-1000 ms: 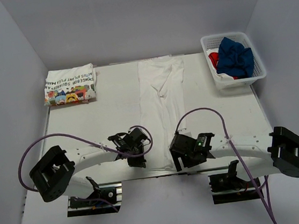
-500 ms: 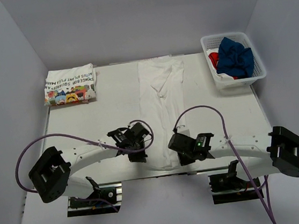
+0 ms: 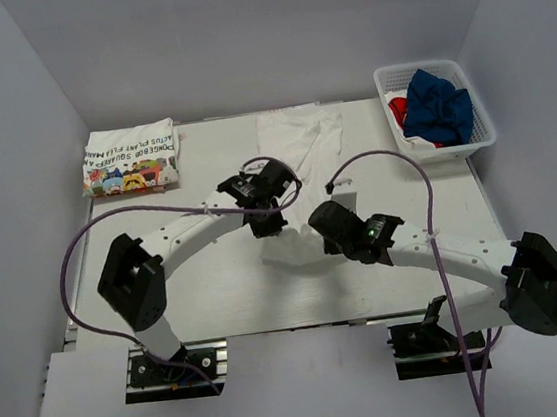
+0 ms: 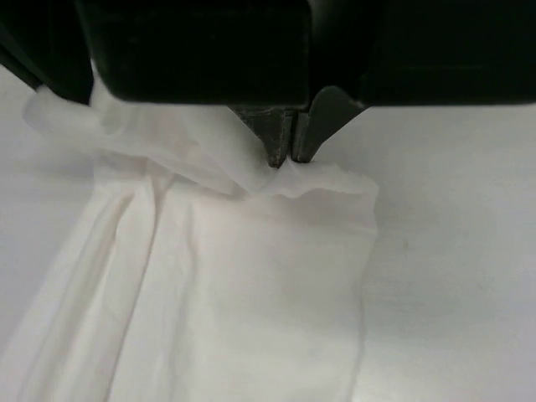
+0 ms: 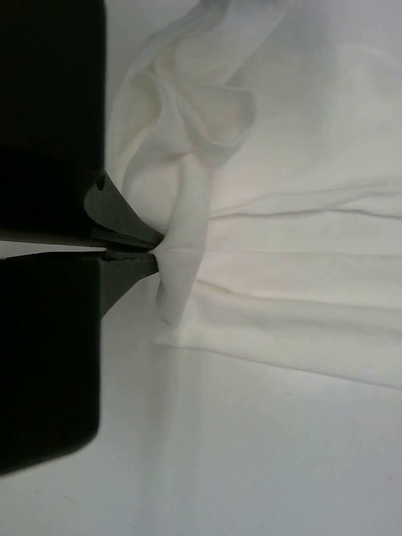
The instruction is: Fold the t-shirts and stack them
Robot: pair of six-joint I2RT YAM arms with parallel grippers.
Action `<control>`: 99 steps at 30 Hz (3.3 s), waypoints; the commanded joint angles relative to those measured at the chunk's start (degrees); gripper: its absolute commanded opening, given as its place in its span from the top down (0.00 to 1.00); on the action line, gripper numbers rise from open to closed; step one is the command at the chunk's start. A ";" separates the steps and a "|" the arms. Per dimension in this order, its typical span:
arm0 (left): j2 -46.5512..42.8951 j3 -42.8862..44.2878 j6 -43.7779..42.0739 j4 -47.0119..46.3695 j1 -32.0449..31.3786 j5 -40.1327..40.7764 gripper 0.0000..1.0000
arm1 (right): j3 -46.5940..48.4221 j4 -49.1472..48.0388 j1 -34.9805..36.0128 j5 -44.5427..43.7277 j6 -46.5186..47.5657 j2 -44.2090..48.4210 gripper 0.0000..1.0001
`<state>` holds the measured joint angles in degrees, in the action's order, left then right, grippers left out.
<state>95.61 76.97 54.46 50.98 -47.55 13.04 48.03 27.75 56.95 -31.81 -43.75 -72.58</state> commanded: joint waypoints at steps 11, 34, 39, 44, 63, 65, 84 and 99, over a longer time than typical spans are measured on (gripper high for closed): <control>14.77 22.42 -9.81 -1.41 10.11 2.78 0.95 | 12.08 -17.64 -15.37 1.66 13.33 -13.28 1.00; 34.20 40.71 -15.96 -8.35 17.40 -3.11 0.53 | 22.98 -30.29 -28.30 14.31 17.02 -34.55 0.50; 33.51 44.68 -15.16 -4.22 18.63 -1.18 0.00 | 26.95 -25.64 -29.26 16.87 18.26 -33.78 0.10; 22.53 30.28 -15.69 -9.40 19.25 -4.24 0.00 | 16.33 -29.68 -29.26 19.50 16.15 -25.62 0.10; 4.85 -1.55 -13.50 -9.50 18.72 -7.41 0.00 | 14.89 -36.55 -26.71 35.34 15.71 -34.38 0.10; 4.15 -1.56 -13.50 -8.97 18.72 -7.41 0.00 | 23.12 -34.35 -26.97 29.38 16.41 -37.71 0.10; 6.33 -2.61 -16.66 -12.47 18.19 -12.05 0.00 | 17.10 -22.11 -30.49 21.09 16.86 -24.22 0.10; 11.78 -8.24 -19.48 -21.89 18.81 -17.52 0.40 | -4.00 -21.07 -31.11 29.97 8.07 -7.14 0.10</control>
<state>106.45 69.06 36.07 31.92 -28.97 -2.66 44.03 8.01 26.24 -2.96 -33.63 -80.82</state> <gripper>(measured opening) 0.601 0.904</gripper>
